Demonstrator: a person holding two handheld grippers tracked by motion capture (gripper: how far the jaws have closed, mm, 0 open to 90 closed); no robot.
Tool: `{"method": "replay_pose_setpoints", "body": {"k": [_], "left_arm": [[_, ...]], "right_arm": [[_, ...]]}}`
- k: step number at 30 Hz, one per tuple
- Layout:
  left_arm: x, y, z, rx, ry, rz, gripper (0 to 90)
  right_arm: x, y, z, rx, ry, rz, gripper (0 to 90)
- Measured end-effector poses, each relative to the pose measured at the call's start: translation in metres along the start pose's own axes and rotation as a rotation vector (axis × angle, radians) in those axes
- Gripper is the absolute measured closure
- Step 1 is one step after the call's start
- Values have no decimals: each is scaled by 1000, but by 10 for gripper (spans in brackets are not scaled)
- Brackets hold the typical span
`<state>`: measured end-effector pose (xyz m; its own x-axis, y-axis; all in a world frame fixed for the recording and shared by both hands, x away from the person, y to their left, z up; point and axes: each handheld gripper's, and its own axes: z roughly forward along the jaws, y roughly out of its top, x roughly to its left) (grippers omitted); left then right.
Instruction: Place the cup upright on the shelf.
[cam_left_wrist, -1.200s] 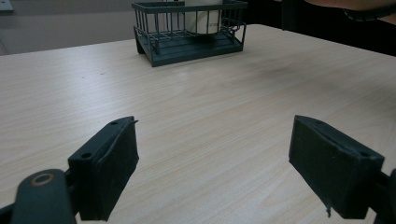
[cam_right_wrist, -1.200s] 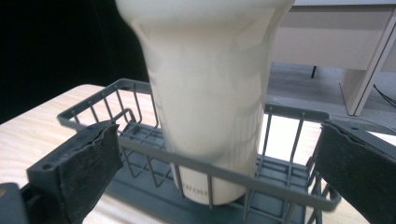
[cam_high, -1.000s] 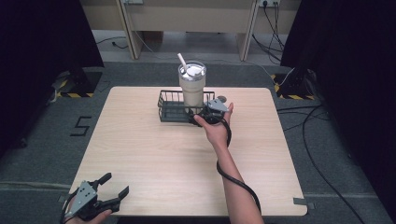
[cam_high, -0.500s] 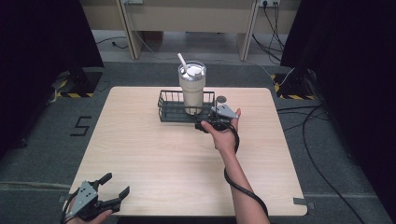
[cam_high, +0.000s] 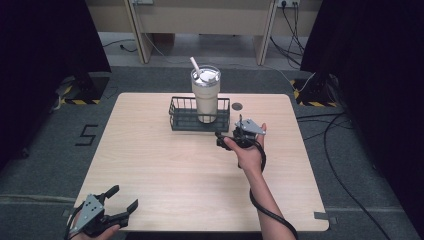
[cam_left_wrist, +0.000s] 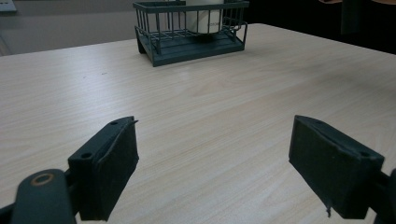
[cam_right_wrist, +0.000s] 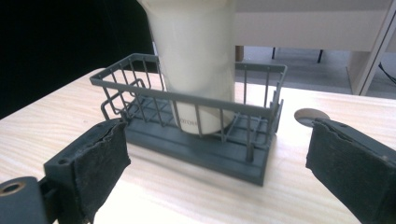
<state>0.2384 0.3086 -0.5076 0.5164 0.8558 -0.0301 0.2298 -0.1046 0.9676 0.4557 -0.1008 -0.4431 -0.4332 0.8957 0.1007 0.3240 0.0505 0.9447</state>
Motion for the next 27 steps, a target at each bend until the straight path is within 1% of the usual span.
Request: {"method": "replay_pose_setpoints", "body": {"k": [5,6,7,11,12,14,17,18,20,25,26,27], "left_arm": [[0,0,0,1,0,0,149],[-1,0,0,2,0,0,149],[-1,0,1,2,0,-1,149],[-1,0,1,1,0,-1,149],[-1,0,1,1,0,-1,149],[-1,0,1,1,1,-2,149],[-2,0,1,2,1,-1,149],[-1,0,1,4,1,2,149],[-1,0,1,5,1,3,149],[-1,0,1,6,2,4,149],[-1,0,1,6,2,4,149],[-1,0,1,7,2,4,149]], "right_arm": [[-6,-5,-12,3,-2,15,69],[-6,-5,-12,3,-2,15,69],[-8,-7,-17,4,-6,9,71],[-11,-11,-23,12,-6,4,71],[-14,-14,-28,11,-15,5,74],[-15,-14,-29,11,-17,5,74],[-18,-19,-36,17,-27,6,78],[-20,-23,-41,25,-29,1,78],[-21,-24,-43,26,-33,-1,78],[-25,-33,-57,25,-41,10,86],[-25,-33,-57,25,-41,10,86],[-27,-35,-62,24,-45,4,87]]}}
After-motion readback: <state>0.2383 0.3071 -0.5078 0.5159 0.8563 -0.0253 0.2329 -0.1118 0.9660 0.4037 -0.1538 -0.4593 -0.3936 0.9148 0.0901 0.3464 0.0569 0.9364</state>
